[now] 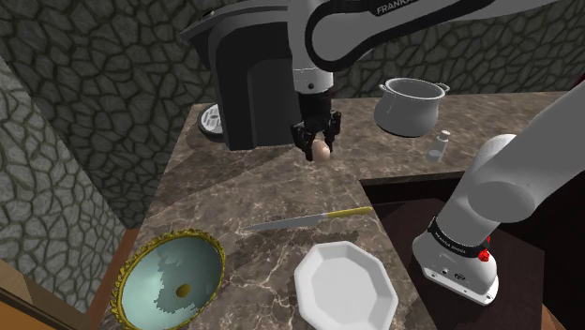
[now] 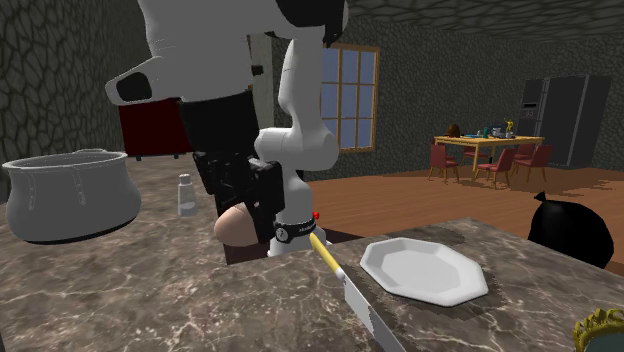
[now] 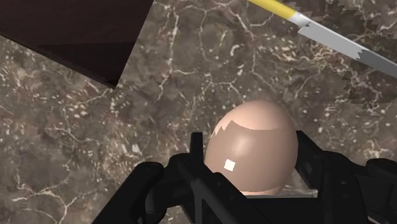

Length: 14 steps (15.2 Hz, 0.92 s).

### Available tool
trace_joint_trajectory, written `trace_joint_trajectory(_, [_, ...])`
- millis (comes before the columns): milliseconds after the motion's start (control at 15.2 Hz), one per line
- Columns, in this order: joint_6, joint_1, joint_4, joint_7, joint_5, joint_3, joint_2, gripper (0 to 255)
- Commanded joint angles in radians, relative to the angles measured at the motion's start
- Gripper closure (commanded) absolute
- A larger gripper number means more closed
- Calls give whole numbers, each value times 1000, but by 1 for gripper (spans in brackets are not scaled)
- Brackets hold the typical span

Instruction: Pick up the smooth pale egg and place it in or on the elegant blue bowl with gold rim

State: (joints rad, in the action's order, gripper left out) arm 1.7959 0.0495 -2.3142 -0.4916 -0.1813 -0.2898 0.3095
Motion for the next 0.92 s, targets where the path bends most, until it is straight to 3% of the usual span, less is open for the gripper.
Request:
trace_joint_trajectory(0, [-31, 0, 24, -3, 1, 2, 6, 255])
trace_joint_trajectory(660, [-161, -3, 132, -11, 5, 13, 29, 255])
trace_joint_trajectory(858, [-151, 24, 175, -86, -16, -38, -14, 255])
